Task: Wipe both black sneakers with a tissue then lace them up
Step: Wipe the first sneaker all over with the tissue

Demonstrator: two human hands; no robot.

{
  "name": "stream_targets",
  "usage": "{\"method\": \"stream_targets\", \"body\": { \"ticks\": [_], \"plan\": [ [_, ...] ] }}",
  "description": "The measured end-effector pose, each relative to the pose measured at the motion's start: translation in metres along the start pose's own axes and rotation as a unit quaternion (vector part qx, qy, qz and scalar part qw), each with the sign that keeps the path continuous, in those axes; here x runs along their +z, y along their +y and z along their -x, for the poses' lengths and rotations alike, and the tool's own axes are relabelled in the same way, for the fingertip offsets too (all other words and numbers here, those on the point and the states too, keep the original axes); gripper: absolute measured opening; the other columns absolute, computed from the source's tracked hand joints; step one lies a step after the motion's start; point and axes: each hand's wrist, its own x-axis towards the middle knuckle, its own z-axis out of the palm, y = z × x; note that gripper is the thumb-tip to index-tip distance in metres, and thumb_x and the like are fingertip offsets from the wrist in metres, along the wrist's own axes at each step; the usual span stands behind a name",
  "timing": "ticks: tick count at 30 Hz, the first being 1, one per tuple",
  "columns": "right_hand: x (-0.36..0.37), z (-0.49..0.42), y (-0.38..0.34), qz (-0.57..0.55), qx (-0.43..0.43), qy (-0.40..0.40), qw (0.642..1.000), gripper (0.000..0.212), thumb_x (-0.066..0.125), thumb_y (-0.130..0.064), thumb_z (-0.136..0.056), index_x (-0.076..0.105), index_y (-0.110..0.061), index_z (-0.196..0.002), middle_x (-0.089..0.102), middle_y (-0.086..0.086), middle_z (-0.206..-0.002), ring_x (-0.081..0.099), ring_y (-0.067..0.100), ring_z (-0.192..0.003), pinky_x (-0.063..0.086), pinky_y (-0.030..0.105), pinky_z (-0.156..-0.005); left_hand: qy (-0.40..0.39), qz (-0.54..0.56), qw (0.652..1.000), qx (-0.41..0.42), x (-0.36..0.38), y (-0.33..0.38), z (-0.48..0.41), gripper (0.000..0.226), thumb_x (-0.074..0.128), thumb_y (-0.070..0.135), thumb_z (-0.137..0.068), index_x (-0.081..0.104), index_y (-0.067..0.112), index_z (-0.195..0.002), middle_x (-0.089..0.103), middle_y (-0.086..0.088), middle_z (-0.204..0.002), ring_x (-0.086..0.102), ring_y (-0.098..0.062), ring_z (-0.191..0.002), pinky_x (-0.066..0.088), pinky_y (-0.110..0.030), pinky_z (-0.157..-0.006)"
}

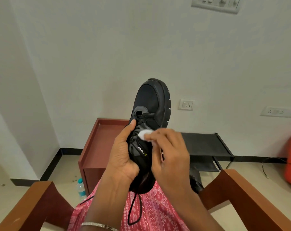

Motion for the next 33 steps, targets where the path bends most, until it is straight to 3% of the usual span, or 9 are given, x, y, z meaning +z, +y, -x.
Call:
{"method": "stream_targets", "body": {
  "ticks": [3,6,9,12,16,20,24,29,33],
  "plan": [
    [0.000,0.019,-0.006,-0.037,0.002,-0.019,0.999,0.025,0.069,0.003,-0.086,0.072,-0.012,-0.106,0.063,-0.003,-0.106,0.056,0.008,-0.103,0.047,0.020,-0.090,0.003,0.001,1.000,0.002,-0.003,0.004,-0.002,0.044,0.067,0.037,-0.091,0.073,0.001,-0.116,0.071,-0.020,-0.119,0.073,-0.032,-0.091,0.063,-0.042,-0.078],
    [0.002,0.004,-0.002,-0.064,0.028,0.005,0.998,0.020,0.067,0.003,-0.089,0.072,-0.009,-0.104,0.063,-0.002,-0.104,0.059,0.011,-0.099,0.052,0.026,-0.085,0.001,0.007,1.000,-0.002,-0.003,0.004,-0.001,0.040,0.065,0.036,-0.092,0.077,-0.001,-0.104,0.073,-0.021,-0.111,0.075,-0.033,-0.088,0.063,-0.046,-0.074],
    [0.004,-0.022,0.004,-0.093,0.058,0.033,0.993,0.016,0.066,0.002,-0.090,0.072,-0.007,-0.101,0.064,-0.001,-0.100,0.062,0.010,-0.096,0.055,0.030,-0.082,-0.018,0.019,1.000,-0.004,-0.003,0.003,0.000,0.040,0.062,0.034,-0.095,0.075,0.000,-0.112,0.072,-0.021,-0.116,0.074,-0.033,-0.098,0.059,-0.050,-0.086],
    [0.002,-0.025,0.001,-0.133,0.086,0.029,0.987,0.019,0.067,0.003,-0.089,0.073,-0.010,-0.102,0.066,-0.004,-0.099,0.064,0.007,-0.096,0.055,0.025,-0.082,-0.030,0.033,0.999,-0.001,-0.004,0.003,0.001,0.040,0.061,0.033,-0.096,0.073,0.000,-0.115,0.071,-0.020,-0.119,0.074,-0.033,-0.099,0.057,-0.052,-0.087],
    [-0.007,0.003,-0.005,-0.184,0.116,-0.030,0.976,0.022,0.070,0.002,-0.087,0.076,-0.015,-0.100,0.068,-0.010,-0.097,0.068,0.010,-0.093,0.057,0.024,-0.077,-0.029,0.046,0.998,0.013,-0.009,0.010,-0.001,0.043,0.059,0.036,-0.096,0.078,-0.002,-0.099,0.074,-0.022,-0.107,0.075,-0.035,-0.087,0.058,-0.054,-0.082],
    [-0.017,0.007,-0.003,-0.199,0.122,-0.126,0.964,0.021,0.073,-0.002,-0.086,0.078,-0.019,-0.098,0.070,-0.016,-0.095,0.069,0.004,-0.090,0.056,0.017,-0.074,-0.031,0.070,0.996,0.042,-0.014,0.016,-0.003,0.044,0.060,0.038,-0.094,0.071,0.006,-0.121,0.069,-0.019,-0.124,0.069,-0.034,-0.108,0.053,-0.060,-0.088],
    [-0.015,-0.022,-0.002,-0.180,0.128,-0.166,0.961,0.020,0.072,-0.006,-0.087,0.079,-0.022,-0.096,0.069,-0.017,-0.093,0.067,0.001,-0.086,0.052,0.011,-0.075,-0.041,0.079,0.996,0.026,-0.013,0.015,-0.003,0.044,0.057,0.037,-0.095,0.079,-0.001,-0.097,0.074,-0.021,-0.105,0.075,-0.035,-0.087,0.062,-0.052,-0.071],
    [-0.006,-0.048,-0.003,-0.147,0.133,-0.047,0.979,0.019,0.070,-0.005,-0.088,0.076,-0.020,-0.100,0.068,-0.013,-0.096,0.066,0.001,-0.090,0.055,0.015,-0.077,-0.042,0.083,0.995,0.017,-0.009,0.006,-0.003,0.040,0.057,0.035,-0.098,0.077,0.000,-0.100,0.075,-0.018,-0.105,0.076,-0.032,-0.086,0.063,-0.046,-0.067],
    [-0.023,-0.034,-0.006,-0.160,0.144,-0.136,0.967,0.019,0.074,-0.008,-0.086,0.078,-0.022,-0.098,0.071,-0.015,-0.094,0.067,-0.002,-0.086,0.053,0.011,-0.077,-0.042,0.075,0.996,0.025,-0.010,0.011,-0.001,0.046,0.057,0.039,-0.096,0.078,-0.002,-0.093,0.075,-0.021,-0.099,0.076,-0.034,-0.081,0.063,-0.049,-0.069]
  ]
}}
